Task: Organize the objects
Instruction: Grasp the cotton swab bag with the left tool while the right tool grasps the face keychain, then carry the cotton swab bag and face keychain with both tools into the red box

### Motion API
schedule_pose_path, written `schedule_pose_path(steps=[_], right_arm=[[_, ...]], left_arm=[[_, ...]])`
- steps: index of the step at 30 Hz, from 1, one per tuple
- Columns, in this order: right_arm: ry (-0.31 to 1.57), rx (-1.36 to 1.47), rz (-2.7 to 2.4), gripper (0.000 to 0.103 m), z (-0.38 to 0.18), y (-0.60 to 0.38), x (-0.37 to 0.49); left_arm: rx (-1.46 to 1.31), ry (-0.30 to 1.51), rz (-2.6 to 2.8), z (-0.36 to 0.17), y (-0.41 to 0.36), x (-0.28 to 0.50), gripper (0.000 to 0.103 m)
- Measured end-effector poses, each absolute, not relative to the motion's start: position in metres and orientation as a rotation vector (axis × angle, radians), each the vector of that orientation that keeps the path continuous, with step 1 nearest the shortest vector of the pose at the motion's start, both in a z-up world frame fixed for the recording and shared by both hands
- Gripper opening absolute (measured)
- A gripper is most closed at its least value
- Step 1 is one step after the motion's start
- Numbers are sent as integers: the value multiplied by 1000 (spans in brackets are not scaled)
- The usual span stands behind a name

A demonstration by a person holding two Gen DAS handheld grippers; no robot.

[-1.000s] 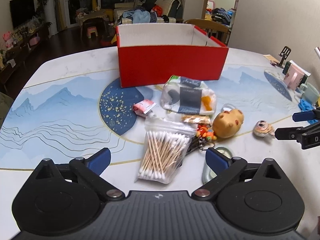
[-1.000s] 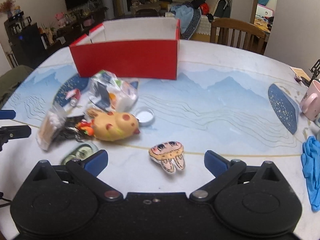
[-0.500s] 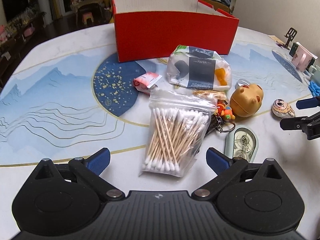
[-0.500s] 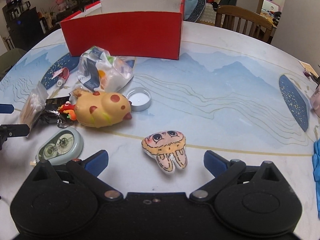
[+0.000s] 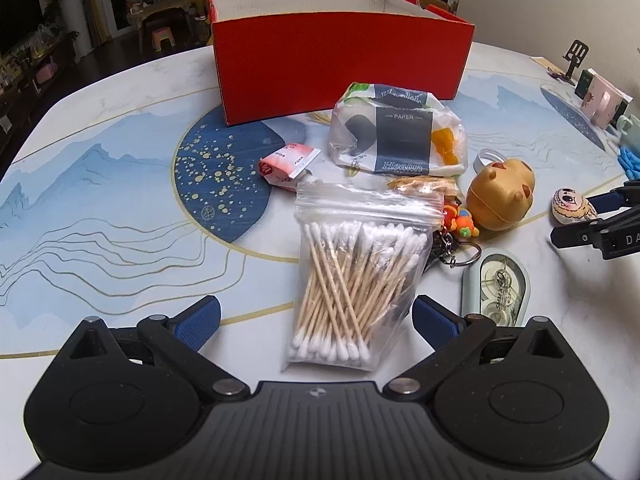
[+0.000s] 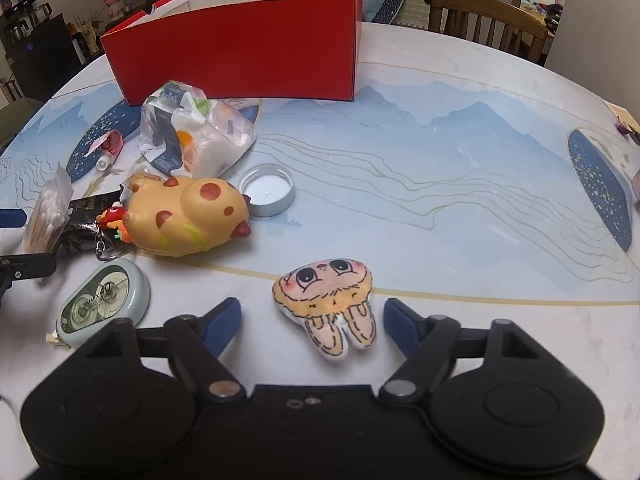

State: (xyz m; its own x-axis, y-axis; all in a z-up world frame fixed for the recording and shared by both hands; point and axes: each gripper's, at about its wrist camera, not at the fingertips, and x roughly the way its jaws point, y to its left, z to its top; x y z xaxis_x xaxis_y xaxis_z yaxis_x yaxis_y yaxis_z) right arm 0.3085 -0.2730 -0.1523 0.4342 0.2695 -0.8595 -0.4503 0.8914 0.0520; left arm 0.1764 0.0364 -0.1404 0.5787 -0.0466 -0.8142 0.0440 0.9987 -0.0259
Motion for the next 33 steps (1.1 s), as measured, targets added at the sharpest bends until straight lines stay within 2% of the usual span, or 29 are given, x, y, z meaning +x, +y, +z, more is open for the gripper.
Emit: schedule_pose_path(steps=[4,7,9,11,12,13,16,22,33], right_arm=[[1025,-194,456,67,-151,-272,308],[1023,-197,459,61,-149,-272,307],[1018,-196,457,56,-148,-271,306],[1015,-197,458,53,-147,-271,305],[1013,-198,458,51,-146,-271,304],[1012,-201,455,45,-146,-271,303],[1012,-201,451,42,-145,-270,302],[1001,-181,454,41,-138,-272,297],[928,-122,512,41,-94,-266,287]], left_arm=[[-13,942,-57,-139,37,175,101],[-28,935,-62,-137,38,173,96],[-47,930,-73,-135,39,172,87],[-62,930,-93,-133,39,171,67],[-67,931,-105,-133,38,170,62],[-67,932,-116,-133,37,170,53],[-52,923,-128,-131,34,168,42],[-63,924,-101,-128,34,163,36],[-158,884,-62,-95,36,149,35]])
